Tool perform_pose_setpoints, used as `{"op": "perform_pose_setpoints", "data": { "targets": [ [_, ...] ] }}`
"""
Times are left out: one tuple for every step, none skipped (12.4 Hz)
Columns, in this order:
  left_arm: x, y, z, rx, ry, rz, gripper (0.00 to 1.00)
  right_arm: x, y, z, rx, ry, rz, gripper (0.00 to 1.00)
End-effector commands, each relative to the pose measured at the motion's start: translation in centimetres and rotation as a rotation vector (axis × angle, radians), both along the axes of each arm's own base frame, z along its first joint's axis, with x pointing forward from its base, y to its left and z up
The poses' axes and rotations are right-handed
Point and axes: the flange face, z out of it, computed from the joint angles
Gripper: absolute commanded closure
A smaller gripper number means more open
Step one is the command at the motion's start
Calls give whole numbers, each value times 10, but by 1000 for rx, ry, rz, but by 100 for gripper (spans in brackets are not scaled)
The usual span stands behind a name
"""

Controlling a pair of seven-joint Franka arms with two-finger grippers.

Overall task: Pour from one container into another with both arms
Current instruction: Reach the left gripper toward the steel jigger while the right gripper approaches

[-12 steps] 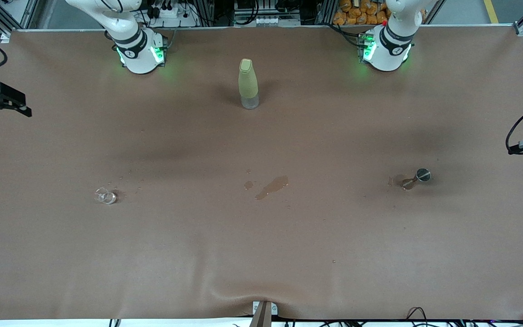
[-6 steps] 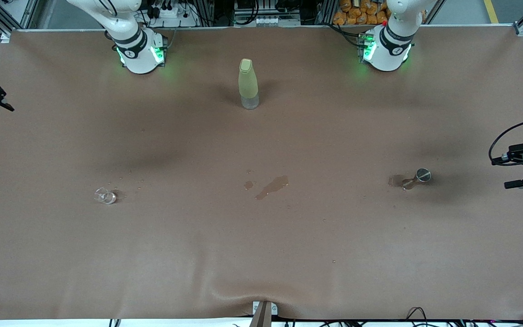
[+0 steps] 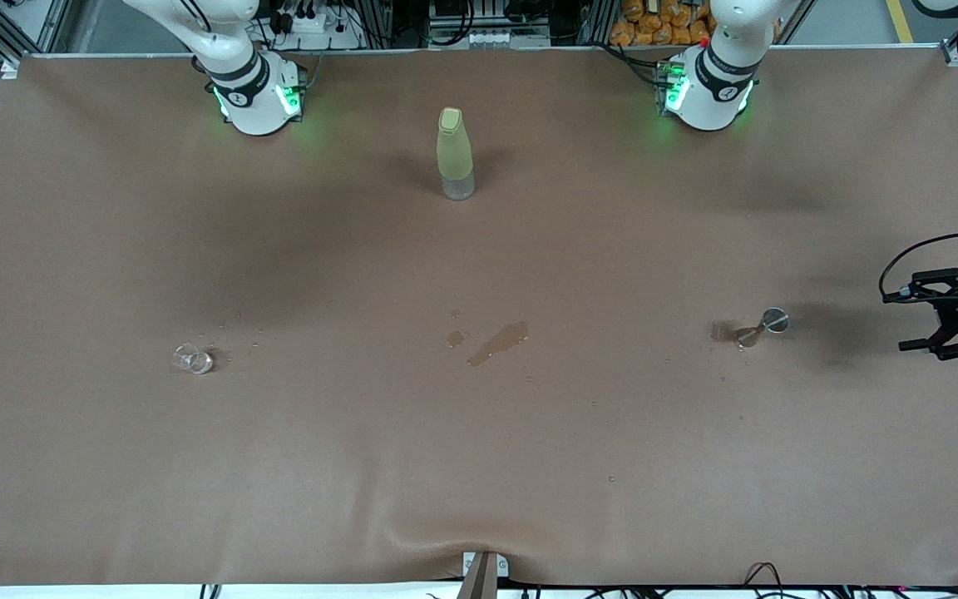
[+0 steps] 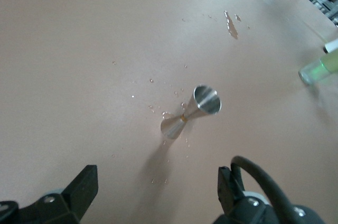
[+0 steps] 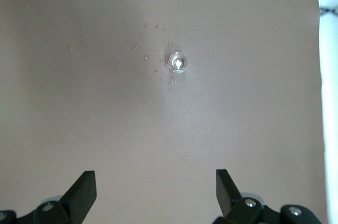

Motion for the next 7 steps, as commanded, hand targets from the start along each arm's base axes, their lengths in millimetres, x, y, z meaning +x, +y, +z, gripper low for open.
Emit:
{"op": "perform_pose_setpoints", "data": {
  "targets": [
    [2, -4, -39, -99, -87, -49, 0, -1, -6, -2, -17, -10, 78, 0],
    [3, -8, -57, -139, -115, -54, 0, 1, -8, -7, -14, -8, 76, 0],
    [3, -16, -79, -193, -148, -57, 0, 5, -11, -16, -6, -1, 74, 0],
    [3, -24, -100, -243, -183, -56, 0, 9, -17, -24, -2, -1, 68, 0],
    [6, -36, -113, -290, -204, -50, 0, 14, -21, -33, 2, 2, 65, 0],
    [10, -51, -121, -322, -203, -57, 0, 19, -24, -47, 35, 10, 52, 0],
    [15, -70, -130, -345, -194, -77, 0, 24, -33, -68, 79, 31, 27, 0]
  ]
}}
